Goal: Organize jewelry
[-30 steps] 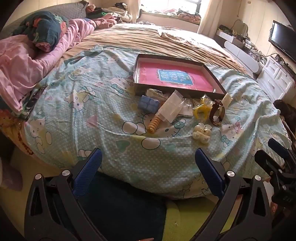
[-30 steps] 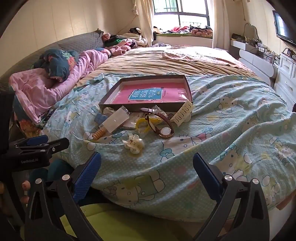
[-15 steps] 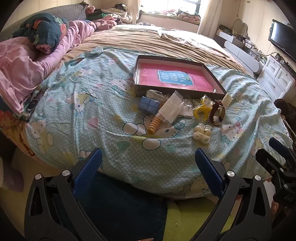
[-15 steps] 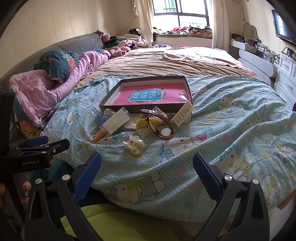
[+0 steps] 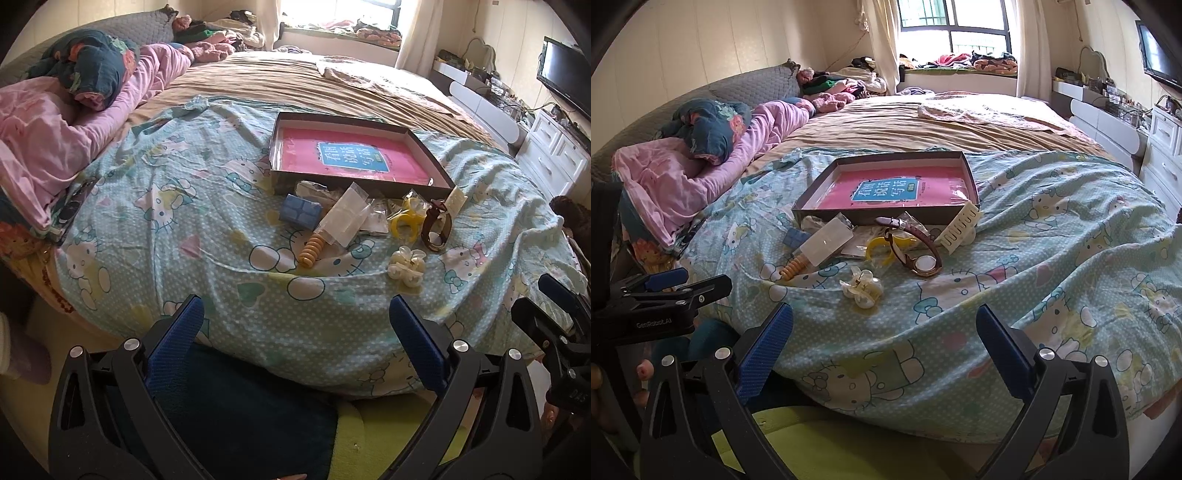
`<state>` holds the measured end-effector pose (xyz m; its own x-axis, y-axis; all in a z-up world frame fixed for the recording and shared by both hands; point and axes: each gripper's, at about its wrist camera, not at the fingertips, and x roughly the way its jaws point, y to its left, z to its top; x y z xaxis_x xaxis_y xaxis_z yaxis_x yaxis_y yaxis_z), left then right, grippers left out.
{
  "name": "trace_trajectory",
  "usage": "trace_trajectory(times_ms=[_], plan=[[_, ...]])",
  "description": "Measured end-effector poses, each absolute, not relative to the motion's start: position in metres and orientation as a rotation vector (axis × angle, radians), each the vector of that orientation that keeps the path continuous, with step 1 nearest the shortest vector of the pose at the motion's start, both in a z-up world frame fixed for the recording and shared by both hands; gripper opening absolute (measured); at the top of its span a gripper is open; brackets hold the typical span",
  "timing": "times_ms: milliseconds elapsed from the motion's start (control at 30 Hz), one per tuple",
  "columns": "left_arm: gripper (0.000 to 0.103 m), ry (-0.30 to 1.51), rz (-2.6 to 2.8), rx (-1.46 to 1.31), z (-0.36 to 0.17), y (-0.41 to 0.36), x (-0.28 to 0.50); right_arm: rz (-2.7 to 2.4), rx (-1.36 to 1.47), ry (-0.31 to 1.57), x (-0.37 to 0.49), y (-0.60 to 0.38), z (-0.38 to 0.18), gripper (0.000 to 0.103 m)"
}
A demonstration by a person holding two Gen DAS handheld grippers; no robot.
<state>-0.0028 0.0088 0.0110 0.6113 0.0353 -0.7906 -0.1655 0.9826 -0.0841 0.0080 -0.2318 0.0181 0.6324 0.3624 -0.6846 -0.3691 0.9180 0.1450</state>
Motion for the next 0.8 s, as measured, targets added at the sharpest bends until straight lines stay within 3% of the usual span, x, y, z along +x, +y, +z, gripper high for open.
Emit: trace_trajectory(times_ms=[800], plan=[[0.094,0.905,0.149,-0.136,0.01,0.01,0.0,0.422,-0.009,0.779,0.011,-0.229,0.018,0.099]])
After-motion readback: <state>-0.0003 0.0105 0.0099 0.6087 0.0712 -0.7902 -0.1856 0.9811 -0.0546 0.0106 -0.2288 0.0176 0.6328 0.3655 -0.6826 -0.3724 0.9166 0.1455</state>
